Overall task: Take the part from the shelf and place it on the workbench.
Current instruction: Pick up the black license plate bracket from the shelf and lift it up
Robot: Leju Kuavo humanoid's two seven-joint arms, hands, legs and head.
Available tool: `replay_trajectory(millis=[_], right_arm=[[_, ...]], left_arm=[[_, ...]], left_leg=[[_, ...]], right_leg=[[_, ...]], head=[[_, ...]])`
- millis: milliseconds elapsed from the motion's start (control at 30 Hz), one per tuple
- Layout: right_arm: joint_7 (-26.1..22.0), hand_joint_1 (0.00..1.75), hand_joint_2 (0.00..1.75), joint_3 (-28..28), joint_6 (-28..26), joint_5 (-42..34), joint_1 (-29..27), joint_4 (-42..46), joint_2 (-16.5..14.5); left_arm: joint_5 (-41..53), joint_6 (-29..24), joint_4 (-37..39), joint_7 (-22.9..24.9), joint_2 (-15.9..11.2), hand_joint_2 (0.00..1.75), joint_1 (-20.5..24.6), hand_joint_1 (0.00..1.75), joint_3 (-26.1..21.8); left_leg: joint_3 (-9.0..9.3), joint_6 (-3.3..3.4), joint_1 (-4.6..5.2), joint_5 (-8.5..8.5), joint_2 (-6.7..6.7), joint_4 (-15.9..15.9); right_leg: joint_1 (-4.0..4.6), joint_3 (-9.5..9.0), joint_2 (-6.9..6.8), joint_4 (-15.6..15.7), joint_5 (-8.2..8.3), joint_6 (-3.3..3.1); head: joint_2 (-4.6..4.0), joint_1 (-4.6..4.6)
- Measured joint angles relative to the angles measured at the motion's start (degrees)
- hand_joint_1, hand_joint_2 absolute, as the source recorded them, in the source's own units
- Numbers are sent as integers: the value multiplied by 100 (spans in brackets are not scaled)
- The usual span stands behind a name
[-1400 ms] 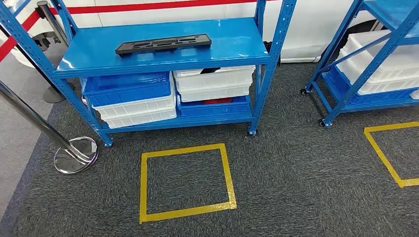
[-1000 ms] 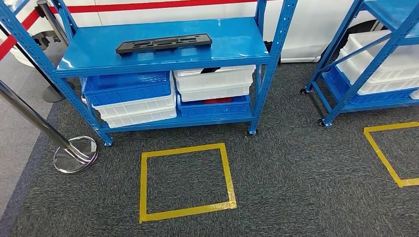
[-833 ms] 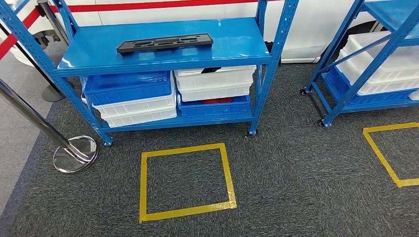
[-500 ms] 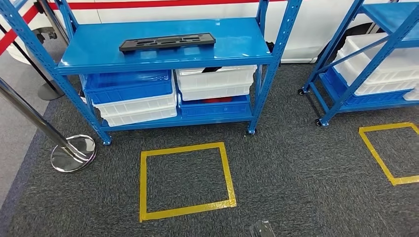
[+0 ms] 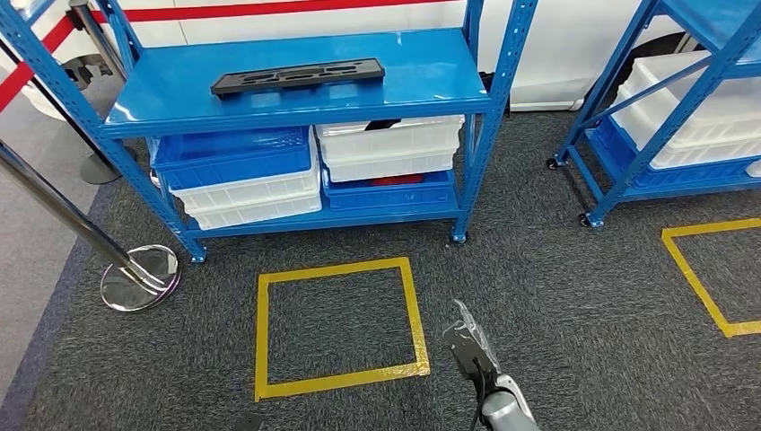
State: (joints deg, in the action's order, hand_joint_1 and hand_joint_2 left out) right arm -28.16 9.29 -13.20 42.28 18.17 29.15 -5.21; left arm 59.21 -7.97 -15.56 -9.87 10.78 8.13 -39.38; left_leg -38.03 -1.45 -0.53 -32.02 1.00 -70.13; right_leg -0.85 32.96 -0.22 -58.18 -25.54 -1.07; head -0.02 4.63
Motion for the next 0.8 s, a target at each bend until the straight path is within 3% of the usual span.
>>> replay_trajectory(millis=[33, 67, 100, 167, 233, 333, 400, 433, 500, 533, 567, 600, 633, 700, 767, 800], right_arm=[[24, 0, 0, -120, -53, 109, 48, 96, 39], [56, 0, 0, -230, -103, 221, 93, 188, 74], [94, 0, 0, -337, -151, 342, 136, 286, 103], [175, 0, 0, -553, -249, 605, 233, 507, 153], [260, 0, 0, -786, -345, 872, 342, 731, 214], [407, 0, 0, -1156, -484, 1274, 479, 1066, 335], [504, 0, 0, -1400, -585, 1532, 566, 1298, 429], [550, 0, 0, -1524, -639, 1657, 615, 1408, 477], [643, 0, 0, -1775, -745, 1898, 691, 1602, 570], [691, 0, 0, -1906, -795, 2021, 714, 1693, 617], [738, 0, 0, -2030, -841, 2136, 729, 1783, 659], [783, 0, 0, -2158, -889, 2254, 747, 1880, 699], [828, 0, 0, -2276, -932, 2363, 777, 1977, 736], [923, 0, 0, -2521, -1036, 2597, 879, 2189, 812], [1019, 0, 0, -2785, -1139, 2830, 998, 2398, 878], [1064, 0, 0, -2922, -1186, 2942, 1044, 2498, 903]], left_arm=[[51, 3, 15, 2, 11, 0, 16, 0, -35], [96, 7, 28, 6, 20, 0, 23, 0, -66], [139, 9, 40, 12, 27, 0, 26, 0, -92], [222, 10, 59, 24, 37, 0, 37, 0, -140], [298, 11, 77, 34, 53, 0, 70, 0, -195], [410, 13, 100, 55, 73, 0, 102, 0, -251], [489, 13, 114, 76, 86, 0, 115, 0, -293], [526, 13, 120, 85, 96, 0, 129, 0, -316], [603, 19, 134, 108, 113, 0, 156, 0, -349], [643, 21, 143, 121, 120, 0, 164, 0, -361], [679, 23, 155, 134, 125, 0, 166, 0, -373], [713, 23, 166, 144, 130, 0, 167, 0, -386], [750, 23, 173, 150, 136, 0, 169, 0, -400], [823, 22, 186, 158, 158, 0, 182, 0, -436], [897, 16, 198, 177, 178, 0, 206, 0, -476], [933, 13, 207, 189, 184, 0, 214, 0, -491]], left_leg=[[-175, -10, -8, -103, -10, -340], [-261, -14, -13, -94, -14, -489], [-230, -12, -15, 27, -22, -396], [109, 14, -17, 449, -70, 357], [414, 72, 10, 679, -128, 1022], [459, 185, 44, 699, -116, 1170], [474, 265, 45, 732, -97, 1218], [481, 300, 41, 748, -92, 1241], [476, 340, 53, 756, -76, 1246], [473, 349, 61, 755, -60, 1244], [475, 355, 69, 751, -40, 1241], [479, 359, 75, 746, -19, 1234], [487, 358, 80, 737, 0, 1227], [495, 336, 97, 712, 27, 1204], [477, 294, 106, 688, 39, 1189], [469, 269, 108, 679, 40, 1190]], right_leg=[[9, 1, -35, -2, -2, -3], [14, -1, -63, -5, -5, -3], [16, -4, -83, -9, -8, -1], [15, -17, -103, -20, -22, 21], [34, -7, -111, -44, -34, 72], [39, 15, -135, -44, -27, 176], [14, 65, -107, -166, -121, 236], [7, 166, -78, -384, -252, 256], [3, 522, -29, -1116, -598, 279], [4, 708, -19, -1473, -715, 286], [4, 821, -14, -1668, -726, 286], [6, 836, -11, -1650, -630, 277], [9, 737, -6, -1399, -437, 259], [30, 377, 20, -590, -41, 198], [63, 168, 46, -106, 90, 149], [80, 155, 51, -62, 61, 132]], head=[[0, 0], [0, 0], [0, -1], [0, -1], [0, -1], [0, -1], [0, -1], [0, -1], [0, -2], [0, -2], [0, -2], [0, -2], [0, -2], [0, -2], [0, -1], [0, -1]])
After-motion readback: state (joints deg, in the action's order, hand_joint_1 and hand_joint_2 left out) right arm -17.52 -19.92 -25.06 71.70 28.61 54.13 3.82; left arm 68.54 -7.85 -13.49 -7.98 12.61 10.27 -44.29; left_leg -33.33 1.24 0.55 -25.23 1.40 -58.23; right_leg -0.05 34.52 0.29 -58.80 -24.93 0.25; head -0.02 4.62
